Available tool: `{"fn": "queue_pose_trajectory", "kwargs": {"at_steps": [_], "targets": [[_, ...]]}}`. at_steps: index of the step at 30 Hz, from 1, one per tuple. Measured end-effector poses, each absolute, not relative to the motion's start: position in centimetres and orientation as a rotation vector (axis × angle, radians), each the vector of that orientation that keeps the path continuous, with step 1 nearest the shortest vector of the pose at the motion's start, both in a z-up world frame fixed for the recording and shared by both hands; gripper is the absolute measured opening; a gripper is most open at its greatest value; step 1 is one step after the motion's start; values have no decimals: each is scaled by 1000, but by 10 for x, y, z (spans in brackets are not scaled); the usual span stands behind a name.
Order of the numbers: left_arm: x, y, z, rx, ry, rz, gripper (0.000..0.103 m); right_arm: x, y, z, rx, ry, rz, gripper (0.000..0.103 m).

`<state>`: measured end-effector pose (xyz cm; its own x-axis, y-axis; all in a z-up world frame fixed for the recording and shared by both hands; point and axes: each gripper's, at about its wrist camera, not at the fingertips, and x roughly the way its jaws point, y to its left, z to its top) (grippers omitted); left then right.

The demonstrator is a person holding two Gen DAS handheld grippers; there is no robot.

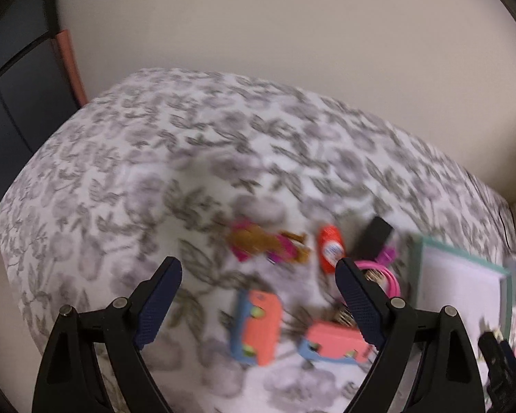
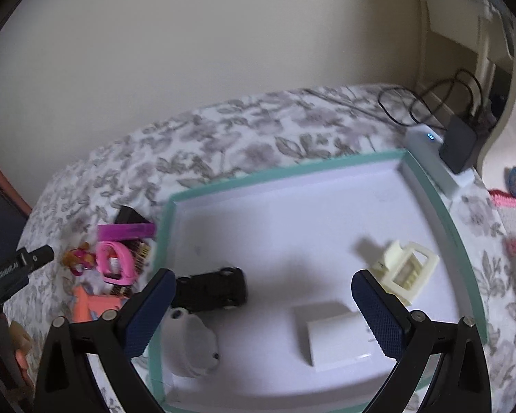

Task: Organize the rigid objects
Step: 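Move both tools back toward the remaining toys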

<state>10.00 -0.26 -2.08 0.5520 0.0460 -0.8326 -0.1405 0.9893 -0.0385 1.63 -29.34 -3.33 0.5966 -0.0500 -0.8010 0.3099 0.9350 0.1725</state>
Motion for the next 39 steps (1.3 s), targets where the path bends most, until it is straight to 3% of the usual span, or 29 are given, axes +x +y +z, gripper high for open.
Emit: {"fn": "queue_pose_trajectory", "kwargs": {"at_steps": [16,39], "targets": [[110,67,-41,-204,1076,227,91,49,-191,-45,264,1015,36,103],[116,62,-75,-247,1228,181,91,77,-122,-80,196,1126,88,99]]}}
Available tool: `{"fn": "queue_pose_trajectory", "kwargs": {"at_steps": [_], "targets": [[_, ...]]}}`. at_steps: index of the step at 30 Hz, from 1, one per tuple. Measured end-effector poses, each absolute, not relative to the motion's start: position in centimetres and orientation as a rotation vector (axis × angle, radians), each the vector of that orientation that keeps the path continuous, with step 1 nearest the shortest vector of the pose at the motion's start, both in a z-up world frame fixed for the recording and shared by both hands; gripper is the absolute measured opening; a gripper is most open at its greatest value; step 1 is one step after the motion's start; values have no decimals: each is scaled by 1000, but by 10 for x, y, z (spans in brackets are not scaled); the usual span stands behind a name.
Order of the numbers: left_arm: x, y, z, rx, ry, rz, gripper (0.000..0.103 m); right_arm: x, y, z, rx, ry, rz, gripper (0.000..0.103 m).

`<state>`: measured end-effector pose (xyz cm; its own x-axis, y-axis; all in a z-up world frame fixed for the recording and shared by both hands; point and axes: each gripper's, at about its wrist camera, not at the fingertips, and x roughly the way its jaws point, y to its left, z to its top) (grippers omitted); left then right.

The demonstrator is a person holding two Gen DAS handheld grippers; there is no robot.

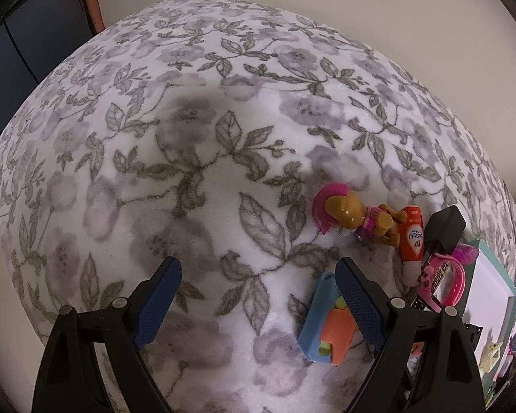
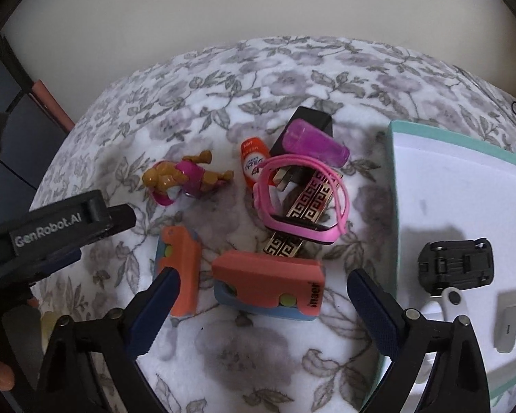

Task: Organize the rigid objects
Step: 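Move both tools back toward the remaining toys, then grasp the orange-and-blue toy with the left tool while the right tool grasps the coral-and-blue block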

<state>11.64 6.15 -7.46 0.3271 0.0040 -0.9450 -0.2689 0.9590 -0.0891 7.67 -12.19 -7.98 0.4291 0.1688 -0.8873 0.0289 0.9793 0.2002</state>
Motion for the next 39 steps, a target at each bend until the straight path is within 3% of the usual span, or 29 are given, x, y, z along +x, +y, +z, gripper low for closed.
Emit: {"fn": "queue_pose_trajectory", "kwargs": {"at_steps": [13,20,34,37,39], "targets": [[119,37,-81,-184,1269,90,91,85,-114,-103,136,1173,54,95],[121,26,-86,-162,1289,57,91,87,-120,-102,120,1176,41,76],[120,1,-105,-96,1351,-21,91,78,-129,-96,126,1205,74,76],[117,-4,-108,-104,1362,-51,77,78,-131,-96,120,1206,72,76],[116,-8,-112,-105,1378,-62,60,77,-132,-95,132,1202,81,76]]}}
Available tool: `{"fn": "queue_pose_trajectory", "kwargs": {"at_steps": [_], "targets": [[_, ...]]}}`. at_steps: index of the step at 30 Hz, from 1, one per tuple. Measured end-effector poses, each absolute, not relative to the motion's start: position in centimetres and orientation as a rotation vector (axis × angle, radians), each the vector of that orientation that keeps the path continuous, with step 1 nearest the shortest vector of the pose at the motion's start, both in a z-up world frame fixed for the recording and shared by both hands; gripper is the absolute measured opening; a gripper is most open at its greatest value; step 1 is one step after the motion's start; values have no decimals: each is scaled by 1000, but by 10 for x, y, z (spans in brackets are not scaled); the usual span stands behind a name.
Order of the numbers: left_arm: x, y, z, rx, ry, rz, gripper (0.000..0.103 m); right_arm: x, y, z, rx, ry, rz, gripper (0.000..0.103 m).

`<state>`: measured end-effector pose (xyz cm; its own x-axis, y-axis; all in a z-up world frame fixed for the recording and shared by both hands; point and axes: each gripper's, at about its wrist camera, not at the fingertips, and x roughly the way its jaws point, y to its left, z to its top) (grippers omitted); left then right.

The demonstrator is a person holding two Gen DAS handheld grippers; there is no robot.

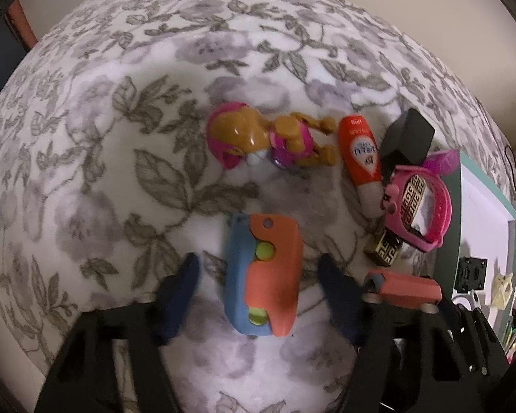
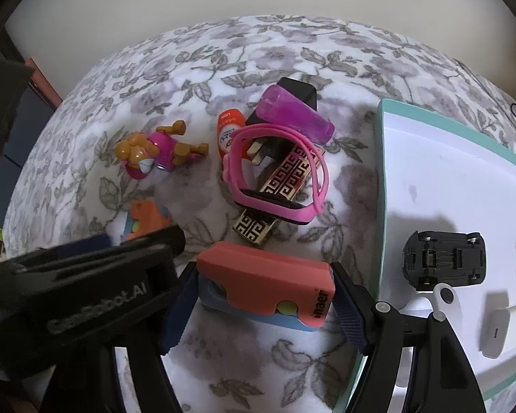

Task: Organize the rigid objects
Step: 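Grasp the orange-and-blue toy with the left tool while the right tool grasps the coral-and-blue block, then carry the orange-and-blue toy and coral block into the tray and release both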

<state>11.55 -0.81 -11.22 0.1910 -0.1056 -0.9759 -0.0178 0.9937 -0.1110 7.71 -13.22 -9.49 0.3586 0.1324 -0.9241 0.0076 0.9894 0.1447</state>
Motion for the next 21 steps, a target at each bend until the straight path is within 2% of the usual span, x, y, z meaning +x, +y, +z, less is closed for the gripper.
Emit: {"fn": "queue_pose_trajectory", "kwargs": {"at_steps": [2,3,4,14,21], "targets": [[113,-11,-114,-91,1378,-65,56,76,-134,-94,138,1202,84,76],[112,-12,-114,-88,1375,-67,47,76,-133,-94,138,1202,85,76],[112,-12,-114,-95,1372,-72,44,76,-133,-94,137,1203,86,76],[111,1,-105,-146,1358,-107,44,75,-133,-93,154,1209,96,76],[114,5,-74,-172,1287,-113,44,72,-137,-84,175,1192,107,76]]}}
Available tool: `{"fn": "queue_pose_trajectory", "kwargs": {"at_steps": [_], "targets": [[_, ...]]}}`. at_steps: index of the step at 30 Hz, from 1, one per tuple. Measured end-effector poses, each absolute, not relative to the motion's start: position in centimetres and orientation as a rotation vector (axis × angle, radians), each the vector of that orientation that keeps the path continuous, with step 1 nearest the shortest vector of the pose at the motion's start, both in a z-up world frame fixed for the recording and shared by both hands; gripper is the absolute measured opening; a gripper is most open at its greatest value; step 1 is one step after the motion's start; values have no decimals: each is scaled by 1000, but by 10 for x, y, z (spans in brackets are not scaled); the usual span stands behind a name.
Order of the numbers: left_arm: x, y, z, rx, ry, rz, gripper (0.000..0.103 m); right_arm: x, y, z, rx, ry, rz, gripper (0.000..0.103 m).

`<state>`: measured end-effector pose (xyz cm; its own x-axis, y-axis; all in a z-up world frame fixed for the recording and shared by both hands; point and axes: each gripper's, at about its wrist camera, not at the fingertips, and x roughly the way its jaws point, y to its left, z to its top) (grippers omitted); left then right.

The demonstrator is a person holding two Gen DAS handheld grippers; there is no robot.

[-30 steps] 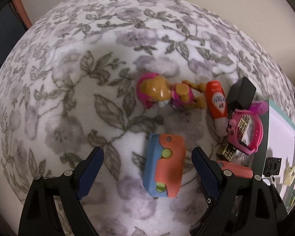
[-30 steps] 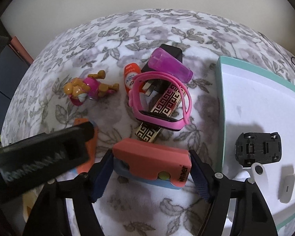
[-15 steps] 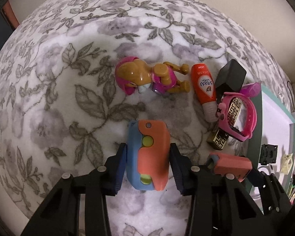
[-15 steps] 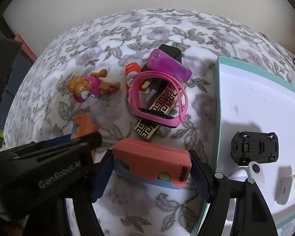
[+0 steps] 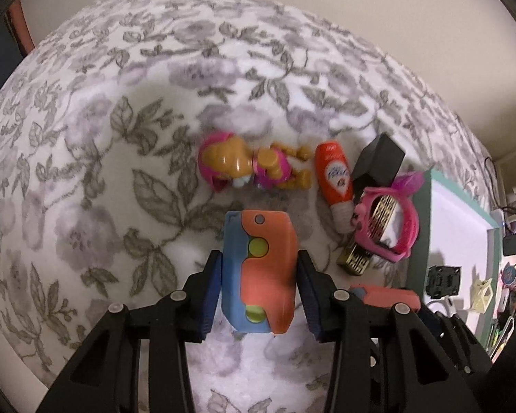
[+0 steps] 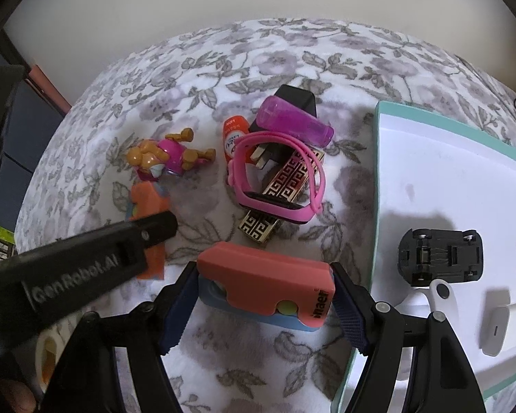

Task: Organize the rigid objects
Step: 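Carry the orange-and-blue toy and coral block into the tray and release both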

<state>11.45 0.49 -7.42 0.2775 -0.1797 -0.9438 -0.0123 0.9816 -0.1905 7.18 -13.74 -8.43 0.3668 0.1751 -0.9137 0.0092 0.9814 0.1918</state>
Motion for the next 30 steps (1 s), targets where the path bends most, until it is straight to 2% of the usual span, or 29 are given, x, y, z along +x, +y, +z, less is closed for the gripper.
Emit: {"fn": "queue_pose_trajectory", "kwargs": {"at_steps": [17,30], "targets": [[105,-7,-24,-207,1108,-148,44,62,-177,-37,260,1049,67,76],[104,-79,-16,-88,1094,-271,44,51,-276,-33,396,1007,-162,76]]}}
